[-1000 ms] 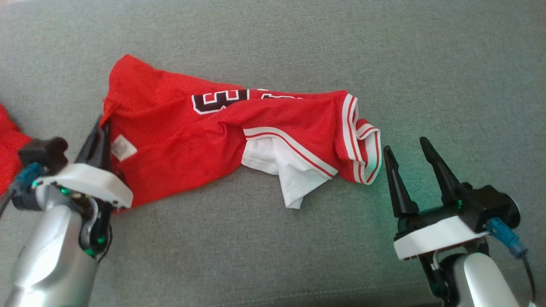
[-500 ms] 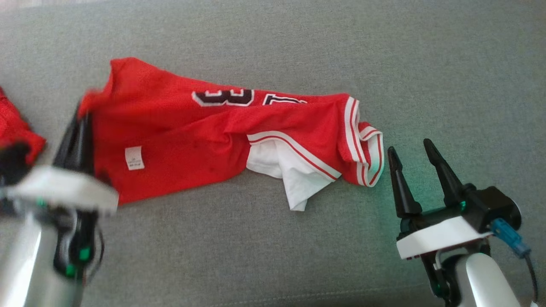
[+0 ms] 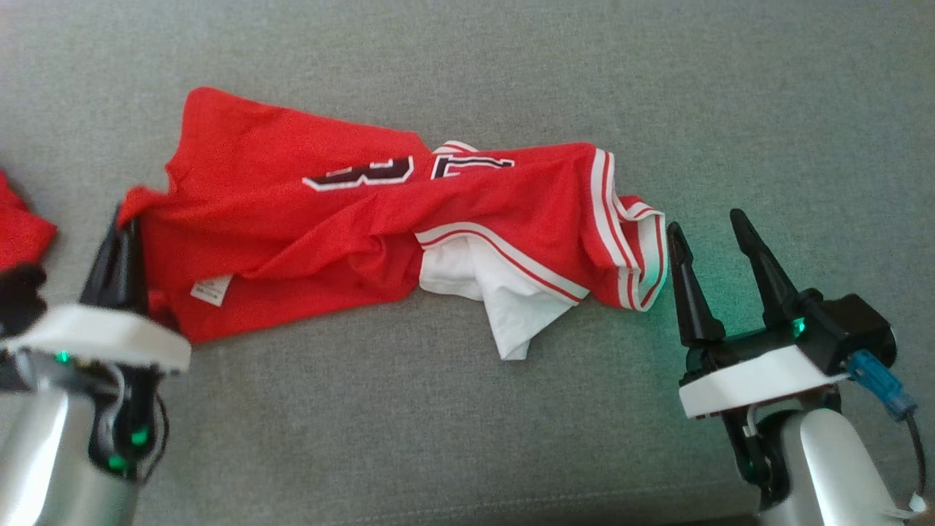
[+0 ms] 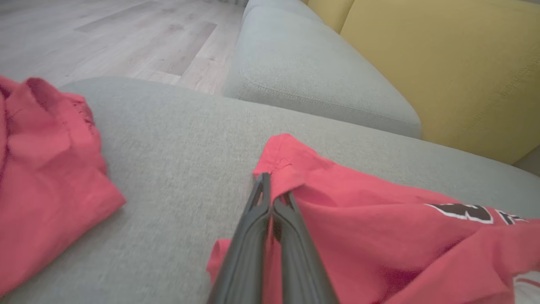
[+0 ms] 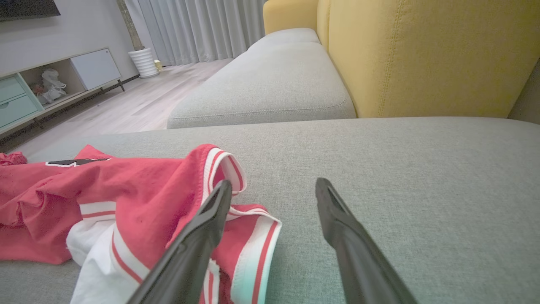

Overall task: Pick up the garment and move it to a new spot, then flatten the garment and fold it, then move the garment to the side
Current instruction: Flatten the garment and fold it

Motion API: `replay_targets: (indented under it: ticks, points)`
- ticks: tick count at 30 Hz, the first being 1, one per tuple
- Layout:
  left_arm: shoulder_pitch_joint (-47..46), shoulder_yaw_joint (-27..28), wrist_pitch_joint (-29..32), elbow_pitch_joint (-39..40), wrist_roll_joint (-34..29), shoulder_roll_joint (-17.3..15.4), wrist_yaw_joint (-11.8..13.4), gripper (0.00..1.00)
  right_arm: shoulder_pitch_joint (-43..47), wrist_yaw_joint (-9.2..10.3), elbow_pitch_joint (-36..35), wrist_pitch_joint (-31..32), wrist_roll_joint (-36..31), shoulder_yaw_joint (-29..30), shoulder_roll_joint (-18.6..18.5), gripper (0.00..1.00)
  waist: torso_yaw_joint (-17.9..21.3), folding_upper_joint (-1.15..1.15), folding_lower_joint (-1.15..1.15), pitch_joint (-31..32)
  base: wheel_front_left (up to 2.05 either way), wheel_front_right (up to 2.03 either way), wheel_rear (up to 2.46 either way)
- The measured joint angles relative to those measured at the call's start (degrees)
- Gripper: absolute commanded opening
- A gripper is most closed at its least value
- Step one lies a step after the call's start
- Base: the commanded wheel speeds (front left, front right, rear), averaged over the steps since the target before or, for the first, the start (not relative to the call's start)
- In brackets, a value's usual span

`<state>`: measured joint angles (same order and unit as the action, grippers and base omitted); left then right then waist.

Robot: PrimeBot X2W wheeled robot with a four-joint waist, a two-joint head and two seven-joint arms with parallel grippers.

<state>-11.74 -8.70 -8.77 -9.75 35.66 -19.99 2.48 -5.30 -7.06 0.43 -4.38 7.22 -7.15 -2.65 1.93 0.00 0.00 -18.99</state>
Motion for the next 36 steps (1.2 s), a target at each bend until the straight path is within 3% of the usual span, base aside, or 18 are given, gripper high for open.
replay_targets:
  ticks: [10,11,12,13,17,23,36]
  points:
    - [-14.46,-2.36,-0.90,-13.99,-2.41,-0.24,-3.52,0.00,-2.11,0.00,0.94,-1.25,0.80,-1.51,-0.01,1.00,1.76,0.00,0.00,-2.86,0.00,0.00,0.00]
    - [-15.36,-2.45,-0.92,-15.64,-2.40,-0.24,-4.11,0.33,-2.50,0.00,1.19,-1.27,0.88,-1.59,-0.01,1.00,2.02,0.00,0.00,-2.97,0.00,0.00,0.00]
    - [-16.14,-2.65,-1.03,-17.27,-2.38,-0.22,-4.60,0.81,-2.66,0.00,1.43,-1.53,0.89,-1.64,-0.01,1.00,2.25,0.00,0.01,-3.00,0.00,0.00,0.00]
    - [-16.75,-2.89,-1.47,-18.69,-2.38,-0.20,-5.05,1.00,-2.67,0.00,1.69,-1.76,0.96,-1.68,-0.01,1.00,2.42,0.00,0.01,-2.95,0.00,0.00,0.00]
    - [-17.04,-3.42,-3.63,-21.61,-3.33,-0.14,-5.41,1.00,-2.62,0.00,2.55,-2.25,0.93,-1.68,-0.02,1.00,2.68,0.00,0.00,-1.70,0.00,0.00,0.00]
    - [-11.60,-2.44,-5.47,-18.93,-5.19,0.80,-2.72,1.00,-2.15,0.00,2.64,-2.34,-0.79,-1.65,-0.03,1.00,2.31,0.00,0.00,1.96,0.00,0.00,0.00]
    - [9.22,0.37,-5.53,2.83,-12.13,2.80,5.20,1.00,1.95,0.00,-0.42,1.56,-4.42,-0.24,-0.02,1.00,-0.01,0.00,-0.01,10.16,0.00,0.00,0.00]
